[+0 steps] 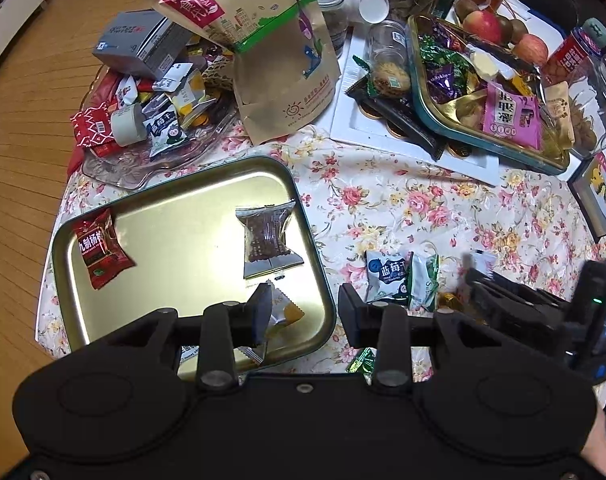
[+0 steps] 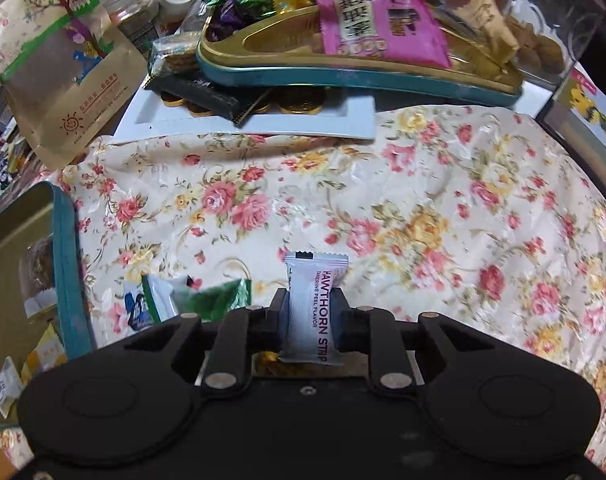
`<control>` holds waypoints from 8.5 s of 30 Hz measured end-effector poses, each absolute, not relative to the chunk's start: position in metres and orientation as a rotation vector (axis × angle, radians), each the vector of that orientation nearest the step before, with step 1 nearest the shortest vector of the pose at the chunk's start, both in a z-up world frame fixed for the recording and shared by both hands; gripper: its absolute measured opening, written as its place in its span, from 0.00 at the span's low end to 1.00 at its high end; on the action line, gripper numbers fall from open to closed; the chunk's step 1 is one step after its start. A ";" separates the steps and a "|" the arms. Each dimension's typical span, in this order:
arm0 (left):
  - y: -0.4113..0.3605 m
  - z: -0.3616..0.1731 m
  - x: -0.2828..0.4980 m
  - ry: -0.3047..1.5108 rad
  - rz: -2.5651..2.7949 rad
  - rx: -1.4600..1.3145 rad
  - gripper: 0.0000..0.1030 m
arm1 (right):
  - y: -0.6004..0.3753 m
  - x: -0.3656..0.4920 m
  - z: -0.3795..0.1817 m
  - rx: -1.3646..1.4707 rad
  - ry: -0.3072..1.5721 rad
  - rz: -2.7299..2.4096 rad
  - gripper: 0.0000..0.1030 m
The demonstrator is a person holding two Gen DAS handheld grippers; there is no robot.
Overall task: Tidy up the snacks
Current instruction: 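Grasp the green foil candy with the left gripper while the right gripper holds the Hawthorn packet, then carry both snacks over the gold tray and open both grippers to drop them, then withdraw both open grippers from the gold tray toward the loose snacks, then grasp the gold foil-wrapped candy with the right gripper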
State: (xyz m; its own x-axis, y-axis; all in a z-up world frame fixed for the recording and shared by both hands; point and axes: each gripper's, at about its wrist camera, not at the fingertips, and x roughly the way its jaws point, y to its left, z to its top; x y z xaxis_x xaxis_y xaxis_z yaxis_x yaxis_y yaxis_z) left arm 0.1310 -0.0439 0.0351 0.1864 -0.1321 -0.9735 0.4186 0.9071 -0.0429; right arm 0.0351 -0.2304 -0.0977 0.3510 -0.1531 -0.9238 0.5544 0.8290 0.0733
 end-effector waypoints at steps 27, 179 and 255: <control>-0.079 -0.067 0.038 1.558 -0.652 0.419 0.45 | -0.258 -0.081 -0.033 0.639 1.032 -0.470 0.22; -0.066 0.034 0.107 1.192 -0.287 0.360 0.44 | -0.239 -0.021 -0.044 0.507 1.077 -0.469 0.28; -0.089 0.016 0.104 1.330 -0.400 0.333 0.44 | -0.227 -0.029 -0.077 0.458 1.227 -0.345 0.20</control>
State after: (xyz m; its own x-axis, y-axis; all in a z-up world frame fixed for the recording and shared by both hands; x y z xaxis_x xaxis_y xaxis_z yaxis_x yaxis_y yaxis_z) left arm 0.1045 -0.0886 0.0163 0.1889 -0.0913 -0.9777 0.4637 0.8860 0.0068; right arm -0.0287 -0.2273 -0.0771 0.3047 -0.0085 -0.9524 0.4894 0.8592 0.1489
